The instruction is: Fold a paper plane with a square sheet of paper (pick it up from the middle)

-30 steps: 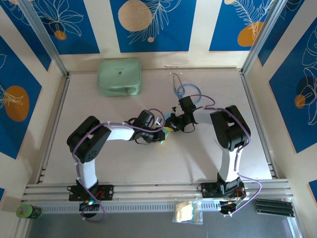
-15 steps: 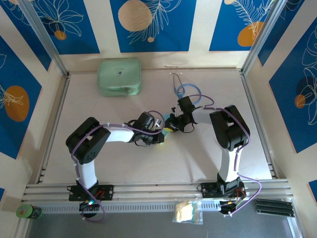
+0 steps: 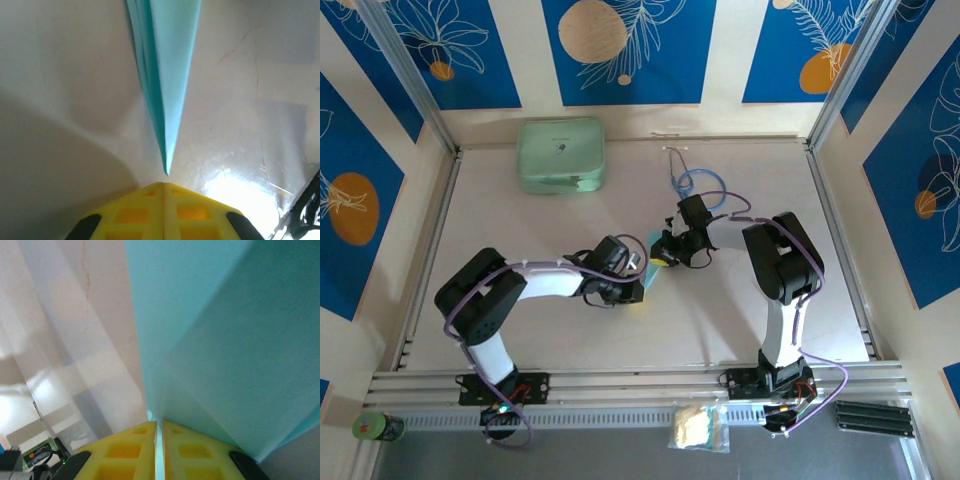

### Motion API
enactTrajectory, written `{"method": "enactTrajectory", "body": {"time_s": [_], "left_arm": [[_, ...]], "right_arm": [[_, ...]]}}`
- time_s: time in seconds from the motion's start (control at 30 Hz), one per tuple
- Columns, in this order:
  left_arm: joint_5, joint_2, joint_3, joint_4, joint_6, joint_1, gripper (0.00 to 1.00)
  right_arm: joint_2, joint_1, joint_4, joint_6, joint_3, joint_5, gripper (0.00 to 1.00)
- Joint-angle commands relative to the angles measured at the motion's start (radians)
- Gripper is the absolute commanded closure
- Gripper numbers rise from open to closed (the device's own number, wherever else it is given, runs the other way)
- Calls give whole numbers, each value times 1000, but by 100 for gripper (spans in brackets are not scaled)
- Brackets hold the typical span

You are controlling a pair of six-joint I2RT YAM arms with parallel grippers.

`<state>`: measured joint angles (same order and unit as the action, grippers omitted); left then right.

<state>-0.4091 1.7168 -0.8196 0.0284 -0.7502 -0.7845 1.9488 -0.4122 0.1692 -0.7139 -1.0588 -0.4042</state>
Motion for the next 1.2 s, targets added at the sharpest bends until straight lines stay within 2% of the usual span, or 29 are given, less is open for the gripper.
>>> {"method": "enactTrajectory", "body": {"time_s": [0.0,0.17,0.37,0.63,0.9,1.17], "left_arm": [[28,-65,-37,44,26,-9,92],[81,-56,-89,11,40,-3,91],[89,44,-150,-27,41,8,93],[91,112,-155,-71,35,21,95],[111,145,-141,-39,39,21,97],[113,141,-111,-21,54,22,99]], "right_arm": [[58,5,67,-12,10,91,86],[59,6,67,-13,6,93,86],[56,6,66,-13,6,80,86],[36,5,61,-12,-2,53,86],[-10,8,50,-15,-16,26,86],[-61,25,72,73,-57,61,85]]}}
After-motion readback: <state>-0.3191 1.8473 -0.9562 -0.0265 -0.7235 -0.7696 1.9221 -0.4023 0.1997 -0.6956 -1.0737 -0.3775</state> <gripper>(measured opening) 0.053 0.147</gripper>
